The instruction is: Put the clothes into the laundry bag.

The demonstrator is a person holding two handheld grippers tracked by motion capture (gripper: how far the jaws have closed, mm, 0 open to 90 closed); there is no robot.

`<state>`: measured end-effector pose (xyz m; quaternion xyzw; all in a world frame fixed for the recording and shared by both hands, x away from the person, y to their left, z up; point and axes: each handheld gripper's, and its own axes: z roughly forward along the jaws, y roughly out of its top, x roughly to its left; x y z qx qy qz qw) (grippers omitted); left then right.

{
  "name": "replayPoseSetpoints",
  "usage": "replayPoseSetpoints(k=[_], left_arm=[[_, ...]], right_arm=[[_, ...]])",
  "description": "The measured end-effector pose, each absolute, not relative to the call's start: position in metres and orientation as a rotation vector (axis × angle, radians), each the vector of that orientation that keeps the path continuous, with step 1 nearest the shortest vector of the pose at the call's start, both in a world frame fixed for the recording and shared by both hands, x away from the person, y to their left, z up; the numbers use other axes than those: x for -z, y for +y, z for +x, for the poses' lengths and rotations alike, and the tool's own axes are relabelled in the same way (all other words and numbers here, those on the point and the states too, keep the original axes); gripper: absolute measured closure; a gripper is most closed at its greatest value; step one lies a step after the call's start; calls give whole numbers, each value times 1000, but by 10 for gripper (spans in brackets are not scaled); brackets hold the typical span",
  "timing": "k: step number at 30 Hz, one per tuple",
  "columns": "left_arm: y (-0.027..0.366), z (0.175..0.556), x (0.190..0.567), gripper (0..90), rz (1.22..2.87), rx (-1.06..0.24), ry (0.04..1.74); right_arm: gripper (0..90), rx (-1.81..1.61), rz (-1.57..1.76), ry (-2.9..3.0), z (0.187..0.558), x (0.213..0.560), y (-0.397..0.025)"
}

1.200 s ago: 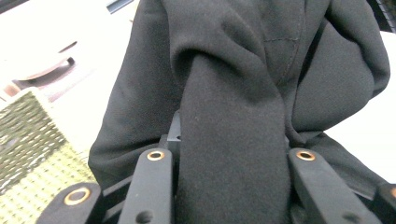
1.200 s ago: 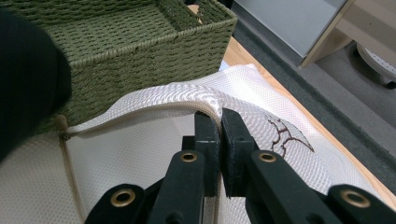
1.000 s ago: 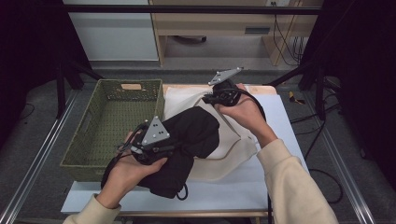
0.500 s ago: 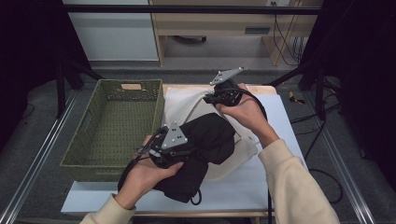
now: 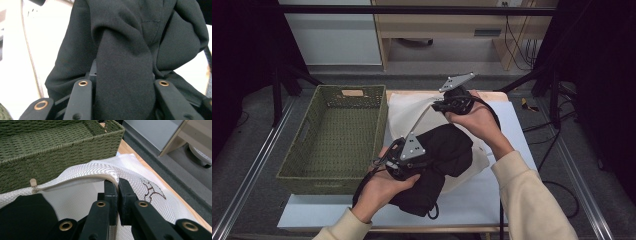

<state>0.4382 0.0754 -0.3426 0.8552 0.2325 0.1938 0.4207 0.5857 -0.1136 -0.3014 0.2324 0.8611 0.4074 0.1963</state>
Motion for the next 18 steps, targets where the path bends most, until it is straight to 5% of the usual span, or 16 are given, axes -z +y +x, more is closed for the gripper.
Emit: replayPoseSetpoints(k=[18], left_arm=[[73, 466, 370, 646, 2179, -555, 728]], right_arm=[[867, -1130, 617, 2420, 580, 300, -115]])
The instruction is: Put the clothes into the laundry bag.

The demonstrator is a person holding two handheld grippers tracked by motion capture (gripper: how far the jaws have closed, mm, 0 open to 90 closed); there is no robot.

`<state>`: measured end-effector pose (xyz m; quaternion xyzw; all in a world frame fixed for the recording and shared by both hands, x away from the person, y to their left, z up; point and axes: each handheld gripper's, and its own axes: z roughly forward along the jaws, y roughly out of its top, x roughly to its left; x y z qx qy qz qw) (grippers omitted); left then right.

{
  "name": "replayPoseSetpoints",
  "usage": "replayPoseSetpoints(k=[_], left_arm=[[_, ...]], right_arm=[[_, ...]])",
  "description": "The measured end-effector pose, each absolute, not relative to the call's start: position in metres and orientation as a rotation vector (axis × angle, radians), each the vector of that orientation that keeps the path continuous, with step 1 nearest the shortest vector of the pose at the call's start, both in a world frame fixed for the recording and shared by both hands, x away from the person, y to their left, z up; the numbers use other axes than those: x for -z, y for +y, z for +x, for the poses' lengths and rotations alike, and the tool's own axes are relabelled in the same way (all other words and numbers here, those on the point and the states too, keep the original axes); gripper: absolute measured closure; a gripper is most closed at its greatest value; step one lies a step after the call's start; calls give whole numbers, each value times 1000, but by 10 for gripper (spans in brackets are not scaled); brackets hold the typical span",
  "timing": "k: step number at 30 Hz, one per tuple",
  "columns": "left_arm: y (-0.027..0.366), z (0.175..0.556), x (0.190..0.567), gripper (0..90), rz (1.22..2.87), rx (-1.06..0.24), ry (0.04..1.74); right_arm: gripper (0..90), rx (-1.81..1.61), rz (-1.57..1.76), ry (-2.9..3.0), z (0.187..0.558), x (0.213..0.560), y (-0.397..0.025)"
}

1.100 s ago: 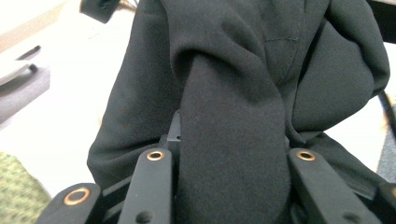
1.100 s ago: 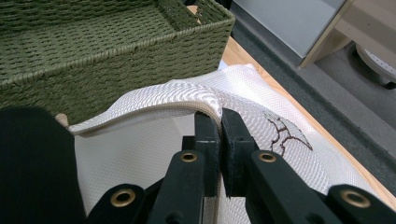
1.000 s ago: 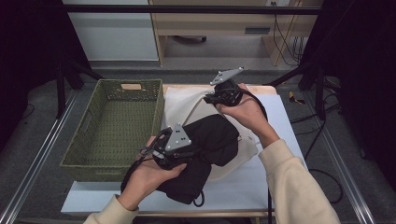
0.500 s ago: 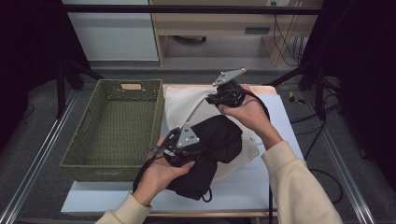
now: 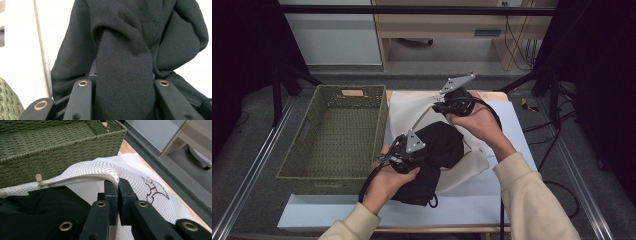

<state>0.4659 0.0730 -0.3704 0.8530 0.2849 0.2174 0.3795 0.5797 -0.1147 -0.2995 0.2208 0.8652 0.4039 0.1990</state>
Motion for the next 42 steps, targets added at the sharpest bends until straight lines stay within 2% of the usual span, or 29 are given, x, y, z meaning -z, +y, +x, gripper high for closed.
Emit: replayPoseSetpoints(k=[18, 42], left_arm=[[68, 473, 387, 640, 2248, -595, 819], [44, 492, 412, 631, 2221, -637, 882]], right_arm=[[868, -1129, 594, 2435, 575, 303, -117], [868, -1150, 550, 2479, 572, 314, -109]])
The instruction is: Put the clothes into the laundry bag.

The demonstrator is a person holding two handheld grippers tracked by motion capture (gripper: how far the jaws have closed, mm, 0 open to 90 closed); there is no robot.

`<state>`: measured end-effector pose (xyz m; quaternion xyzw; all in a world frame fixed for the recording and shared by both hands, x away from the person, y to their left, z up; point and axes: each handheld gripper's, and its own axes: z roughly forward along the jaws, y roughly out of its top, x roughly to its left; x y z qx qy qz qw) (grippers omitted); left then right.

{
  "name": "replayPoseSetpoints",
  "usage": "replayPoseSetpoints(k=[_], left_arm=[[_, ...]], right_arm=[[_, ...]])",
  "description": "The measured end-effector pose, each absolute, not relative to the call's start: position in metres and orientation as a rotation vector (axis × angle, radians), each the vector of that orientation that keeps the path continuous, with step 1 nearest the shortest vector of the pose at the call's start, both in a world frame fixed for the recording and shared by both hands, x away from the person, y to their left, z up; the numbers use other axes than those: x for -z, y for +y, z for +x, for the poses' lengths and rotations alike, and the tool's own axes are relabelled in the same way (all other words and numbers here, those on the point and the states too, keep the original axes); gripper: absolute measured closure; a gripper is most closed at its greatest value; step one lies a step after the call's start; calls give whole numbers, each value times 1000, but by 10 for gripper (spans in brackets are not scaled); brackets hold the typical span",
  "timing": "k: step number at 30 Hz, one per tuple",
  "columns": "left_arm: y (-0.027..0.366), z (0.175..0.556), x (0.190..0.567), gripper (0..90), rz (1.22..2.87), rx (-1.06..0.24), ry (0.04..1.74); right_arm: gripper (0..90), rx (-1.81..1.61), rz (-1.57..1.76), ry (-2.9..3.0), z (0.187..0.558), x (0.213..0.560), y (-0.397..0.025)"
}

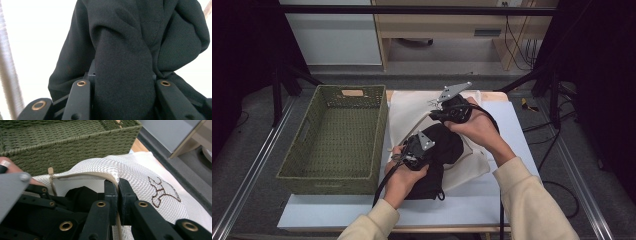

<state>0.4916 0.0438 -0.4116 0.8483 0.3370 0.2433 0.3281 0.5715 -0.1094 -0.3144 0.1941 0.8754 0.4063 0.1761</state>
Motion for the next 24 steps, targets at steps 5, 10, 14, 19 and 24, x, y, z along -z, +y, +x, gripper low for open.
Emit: replayPoseSetpoints(k=[5, 10, 14, 19, 24], left_arm=[[43, 495, 417, 630, 2191, -652, 897], [41, 496, 422, 630, 2167, -671, 893], [40, 497, 429, 627, 2147, -678, 897], [38, 499, 438, 627, 2161, -679, 900], [37, 499, 440, 627, 2169, -681, 895]], right_arm=[[868, -1149, 543, 2488, 570, 317, -108], [868, -1147, 549, 2494, 570, 319, -108], [868, -1149, 553, 2500, 570, 322, -108], [868, -1148, 555, 2505, 570, 325, -107], [868, -1149, 555, 2510, 571, 326, -107]])
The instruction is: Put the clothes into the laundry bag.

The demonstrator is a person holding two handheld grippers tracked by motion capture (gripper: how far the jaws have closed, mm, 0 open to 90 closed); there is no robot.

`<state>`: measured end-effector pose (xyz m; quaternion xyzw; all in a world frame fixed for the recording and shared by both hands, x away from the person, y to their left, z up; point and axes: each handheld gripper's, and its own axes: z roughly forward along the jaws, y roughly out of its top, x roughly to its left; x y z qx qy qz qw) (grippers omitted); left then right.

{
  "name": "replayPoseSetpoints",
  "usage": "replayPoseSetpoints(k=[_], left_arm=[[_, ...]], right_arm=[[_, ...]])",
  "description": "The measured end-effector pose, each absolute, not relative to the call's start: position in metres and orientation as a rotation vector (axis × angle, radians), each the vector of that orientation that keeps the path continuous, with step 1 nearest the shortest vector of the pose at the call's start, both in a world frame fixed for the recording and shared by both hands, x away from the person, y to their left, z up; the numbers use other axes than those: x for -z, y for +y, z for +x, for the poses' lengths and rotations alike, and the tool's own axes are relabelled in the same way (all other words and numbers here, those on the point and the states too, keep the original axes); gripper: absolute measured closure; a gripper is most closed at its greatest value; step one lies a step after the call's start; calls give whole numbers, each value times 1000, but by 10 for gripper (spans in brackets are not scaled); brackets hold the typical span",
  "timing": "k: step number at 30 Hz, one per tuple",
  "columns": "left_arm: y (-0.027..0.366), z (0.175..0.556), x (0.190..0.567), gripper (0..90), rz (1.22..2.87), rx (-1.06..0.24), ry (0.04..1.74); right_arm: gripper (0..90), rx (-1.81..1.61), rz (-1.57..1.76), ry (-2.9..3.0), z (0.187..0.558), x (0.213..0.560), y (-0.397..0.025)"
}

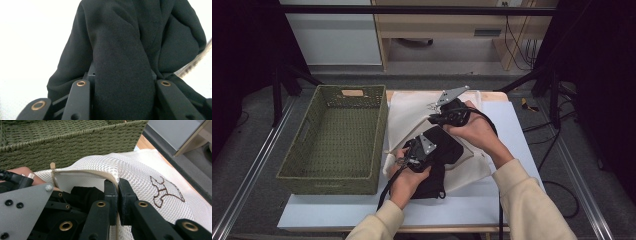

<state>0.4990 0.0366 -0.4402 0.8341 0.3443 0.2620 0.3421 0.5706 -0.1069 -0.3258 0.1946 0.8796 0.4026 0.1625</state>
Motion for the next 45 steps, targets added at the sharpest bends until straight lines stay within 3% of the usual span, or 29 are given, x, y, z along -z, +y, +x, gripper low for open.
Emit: replayPoseSetpoints(k=[14, 25, 33, 37, 45], left_arm=[[38, 502, 445, 608, 2156, -667, 911], [46, 490, 421, 387, 2053, -623, 863], [56, 470, 393, 349, 2024, -616, 790], [65, 454, 378, 398, 2027, -556, 762], [84, 435, 374, 696, 2050, -478, 721]], right_arm=[[868, -1144, 558, 2515, 570, 327, -108], [868, -1134, 560, 2517, 570, 328, -108], [868, -1133, 567, 2515, 568, 329, -110], [867, -1132, 572, 2514, 566, 331, -111], [868, -1135, 573, 2508, 563, 331, -113]])
